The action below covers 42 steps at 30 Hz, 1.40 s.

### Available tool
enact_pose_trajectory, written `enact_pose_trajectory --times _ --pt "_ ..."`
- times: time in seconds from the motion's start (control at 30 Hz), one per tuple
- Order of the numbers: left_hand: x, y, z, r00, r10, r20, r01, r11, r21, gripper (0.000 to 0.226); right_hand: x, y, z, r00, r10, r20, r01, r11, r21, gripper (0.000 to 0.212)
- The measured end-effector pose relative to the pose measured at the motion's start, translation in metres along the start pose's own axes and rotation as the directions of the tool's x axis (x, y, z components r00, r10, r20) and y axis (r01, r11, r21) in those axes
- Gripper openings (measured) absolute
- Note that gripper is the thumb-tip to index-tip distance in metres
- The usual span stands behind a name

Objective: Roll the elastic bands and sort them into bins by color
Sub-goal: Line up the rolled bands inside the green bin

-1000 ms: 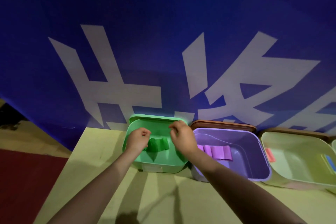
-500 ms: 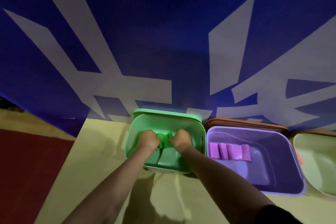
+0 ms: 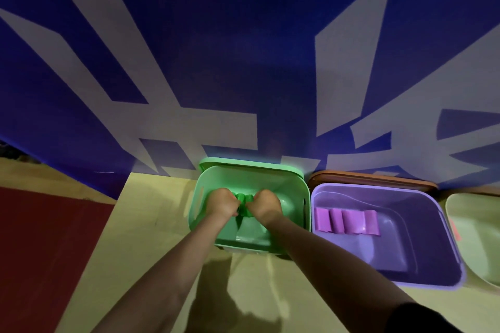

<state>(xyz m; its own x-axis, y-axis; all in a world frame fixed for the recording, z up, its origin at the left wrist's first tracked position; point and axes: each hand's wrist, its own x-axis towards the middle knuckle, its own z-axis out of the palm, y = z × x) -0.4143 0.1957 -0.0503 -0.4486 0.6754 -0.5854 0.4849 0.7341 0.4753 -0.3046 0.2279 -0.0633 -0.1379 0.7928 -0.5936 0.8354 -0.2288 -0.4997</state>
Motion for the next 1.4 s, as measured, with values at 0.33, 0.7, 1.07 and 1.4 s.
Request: enact_pose_trajectory --times 0.33,0.7,1.07,1.4 --pt "0.001 -0.003 -0.001 0.998 0.029 -0.052 -0.028 0.999 0.020 0.033 0.003 -0.002 -0.015 0.996 0.010 0.093 -0.019 0.995 0.094 0.023" --pt "0.005 -0.007 0.004 0.994 0.079 -0.071 -0.074 0.995 0.065 0.024 -0.002 0.012 -0.005 0.999 -0.027 -0.029 0.023 0.994 -0.105 0.036" --pt "0.004 -0.007 0.003 0.996 0.066 -0.057 -0.064 0.997 0.050 0.022 -0.005 0.011 -0.016 0.992 -0.099 -0.072 0.099 0.995 -0.013 0.033" --pt "0.003 -0.005 0.003 0.998 0.037 -0.059 -0.036 0.999 0.020 0.021 -0.003 0.011 -0.010 0.997 -0.074 0.014 0.071 0.984 0.166 0.028"
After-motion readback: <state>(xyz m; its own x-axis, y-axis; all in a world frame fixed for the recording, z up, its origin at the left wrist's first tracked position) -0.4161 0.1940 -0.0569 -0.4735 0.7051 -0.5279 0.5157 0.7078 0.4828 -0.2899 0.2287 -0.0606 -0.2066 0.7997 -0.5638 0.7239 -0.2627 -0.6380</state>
